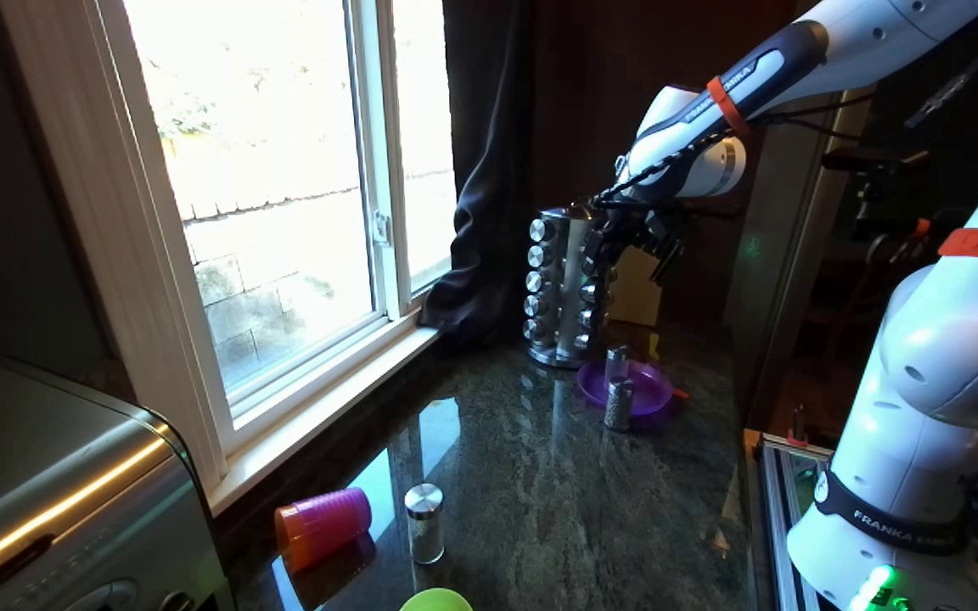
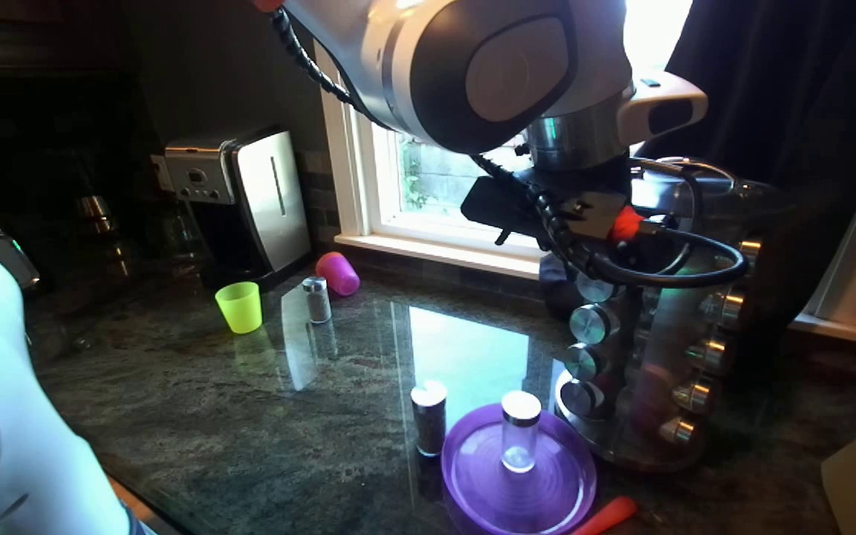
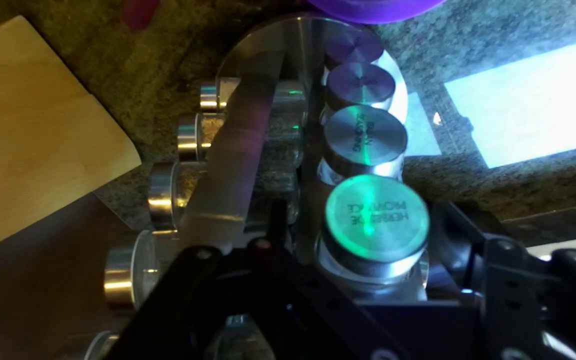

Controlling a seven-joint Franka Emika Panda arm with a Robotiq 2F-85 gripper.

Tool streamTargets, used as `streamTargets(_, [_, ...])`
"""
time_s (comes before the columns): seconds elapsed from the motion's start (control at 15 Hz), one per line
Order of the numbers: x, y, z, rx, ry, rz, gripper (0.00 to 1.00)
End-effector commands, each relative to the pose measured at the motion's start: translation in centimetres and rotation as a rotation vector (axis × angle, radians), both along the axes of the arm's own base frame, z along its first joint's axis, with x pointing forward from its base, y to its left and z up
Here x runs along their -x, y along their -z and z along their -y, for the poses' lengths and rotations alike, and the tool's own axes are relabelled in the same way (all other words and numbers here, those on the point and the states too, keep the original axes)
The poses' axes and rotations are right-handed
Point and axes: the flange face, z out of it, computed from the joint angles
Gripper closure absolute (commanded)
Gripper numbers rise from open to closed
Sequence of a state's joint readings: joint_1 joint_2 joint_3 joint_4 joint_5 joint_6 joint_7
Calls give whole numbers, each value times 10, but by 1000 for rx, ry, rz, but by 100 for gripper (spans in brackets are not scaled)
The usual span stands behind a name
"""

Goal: Pull out a bottle from the holder, then place the bottle on the counter

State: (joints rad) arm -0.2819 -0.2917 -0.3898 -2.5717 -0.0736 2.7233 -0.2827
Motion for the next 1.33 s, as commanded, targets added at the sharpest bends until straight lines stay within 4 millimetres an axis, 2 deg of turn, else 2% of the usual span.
streamTargets(0.0, [-6,9,8,-3,16,22,37])
streamTargets(0.27, [-8,14,6,-26,24,26,43])
streamTargets(0.33, [-8,15,5,-31,26,21,53])
streamTargets(0.4, [-8,15,5,-34,27,22,54])
streamTargets(0.47, [-7,14,5,-34,25,21,62])
streamTargets(0.53, [-7,13,4,-33,24,20,76])
streamTargets(0.87, [-3,7,3,-1,37,-1,76])
streamTargets(1.27, [8,2,3,16,-9,-104,76])
